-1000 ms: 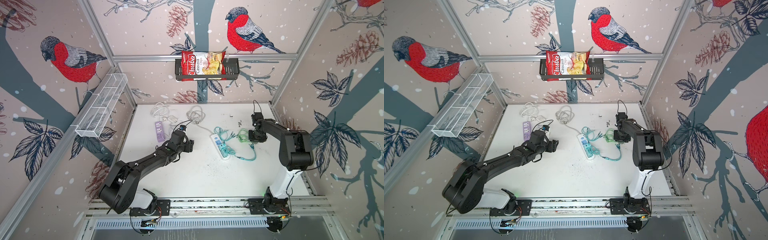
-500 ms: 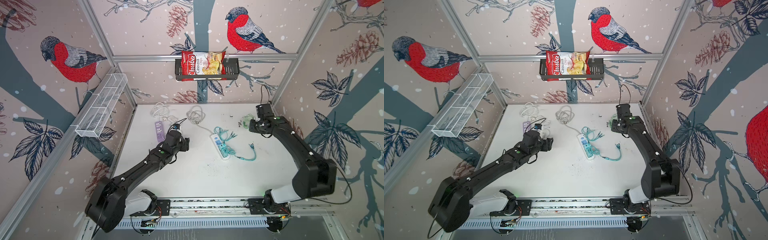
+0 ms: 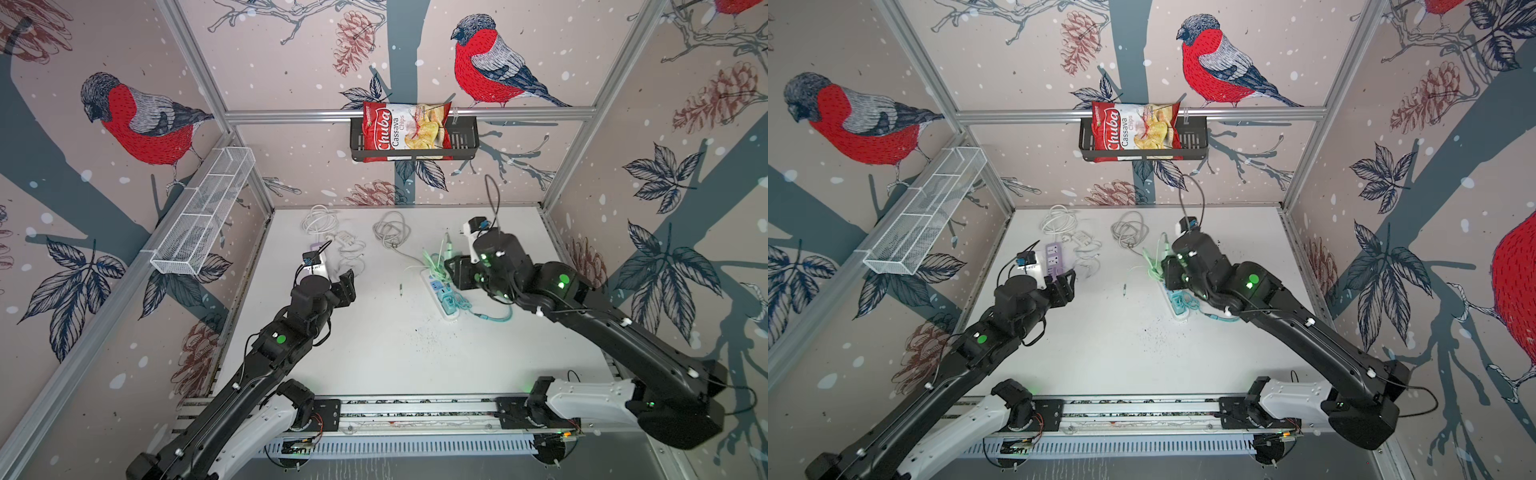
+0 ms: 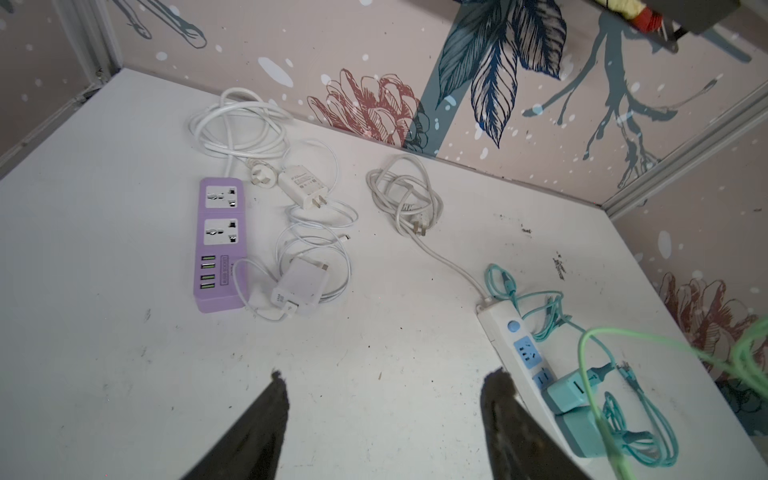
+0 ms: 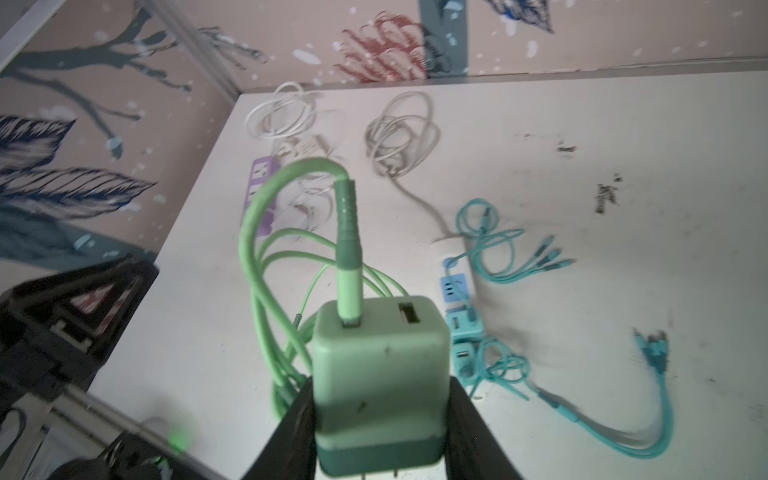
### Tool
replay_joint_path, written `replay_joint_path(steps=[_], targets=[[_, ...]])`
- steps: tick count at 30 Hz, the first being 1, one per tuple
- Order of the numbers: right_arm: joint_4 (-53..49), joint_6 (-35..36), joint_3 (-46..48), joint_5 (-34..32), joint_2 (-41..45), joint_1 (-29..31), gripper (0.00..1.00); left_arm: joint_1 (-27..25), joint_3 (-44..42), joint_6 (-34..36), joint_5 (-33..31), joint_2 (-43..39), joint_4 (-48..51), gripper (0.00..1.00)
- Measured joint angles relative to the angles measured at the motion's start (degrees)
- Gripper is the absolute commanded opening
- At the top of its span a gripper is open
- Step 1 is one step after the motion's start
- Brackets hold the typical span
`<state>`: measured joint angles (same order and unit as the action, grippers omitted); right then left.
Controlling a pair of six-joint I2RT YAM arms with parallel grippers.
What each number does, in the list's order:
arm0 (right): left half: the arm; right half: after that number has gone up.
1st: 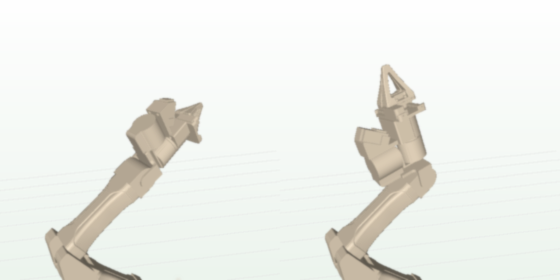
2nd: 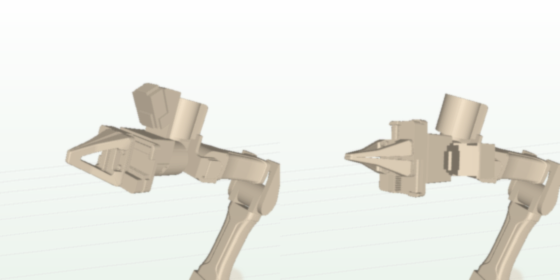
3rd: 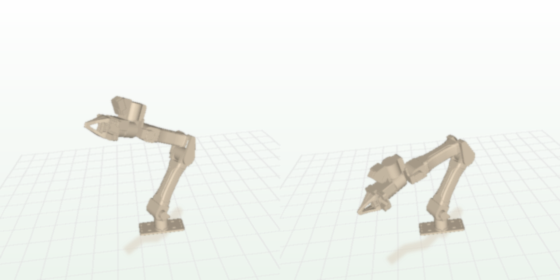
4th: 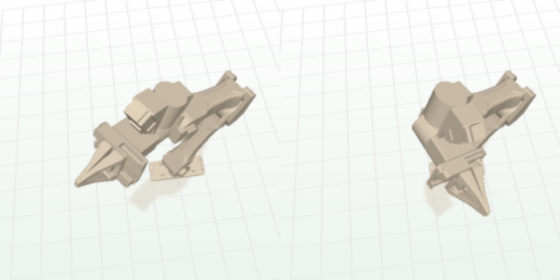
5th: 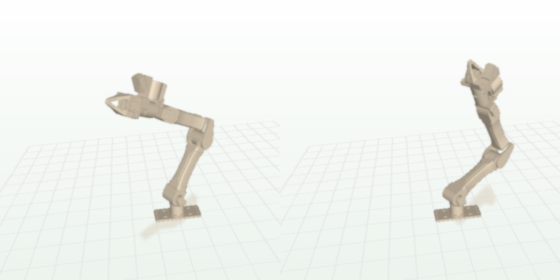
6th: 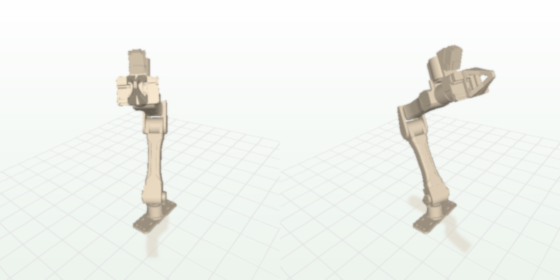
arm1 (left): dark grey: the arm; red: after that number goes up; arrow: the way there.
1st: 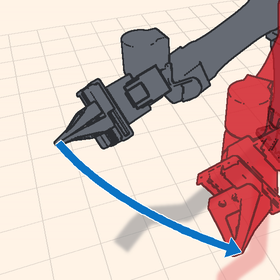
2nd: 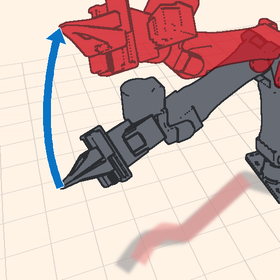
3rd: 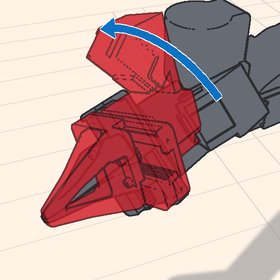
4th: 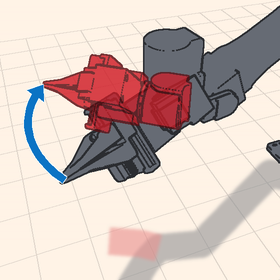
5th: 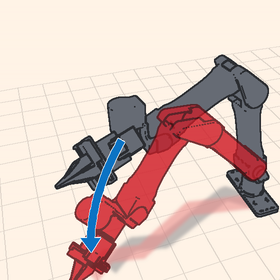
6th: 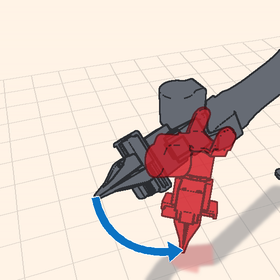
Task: Insert the plug
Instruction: 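Lift the light-green charger with the right gripper and carry it toward the robot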
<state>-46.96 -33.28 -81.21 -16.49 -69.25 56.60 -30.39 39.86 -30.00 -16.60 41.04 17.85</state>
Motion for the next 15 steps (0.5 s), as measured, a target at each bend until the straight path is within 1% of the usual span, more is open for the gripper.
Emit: replay_joint_path(steps=[3,7,12,15], targets=[[0.6,-2.4,0.7,-1.9,-2.0,6.4,0.13,0.0,0.2,-0.8,-0.7,-3.1,3.0,0.69],[3.0,-5.2,2.6,-3.4,-6.8,10.7,0.13,0.0,0.3,-1.7,-1.4,-5.1,6.3,0.68],[5.0,-10.4,4.9,-5.7,-12.7,11.9,0.15,0.0,-0.4,-2.8,-1.4,-6.2,8.2,0.67],[5.7,-13.7,6.9,-6.2,-15.7,10.4,0.16,0.0,-1.4,-3.0,-1.2,-6.5,8.7,0.66]])
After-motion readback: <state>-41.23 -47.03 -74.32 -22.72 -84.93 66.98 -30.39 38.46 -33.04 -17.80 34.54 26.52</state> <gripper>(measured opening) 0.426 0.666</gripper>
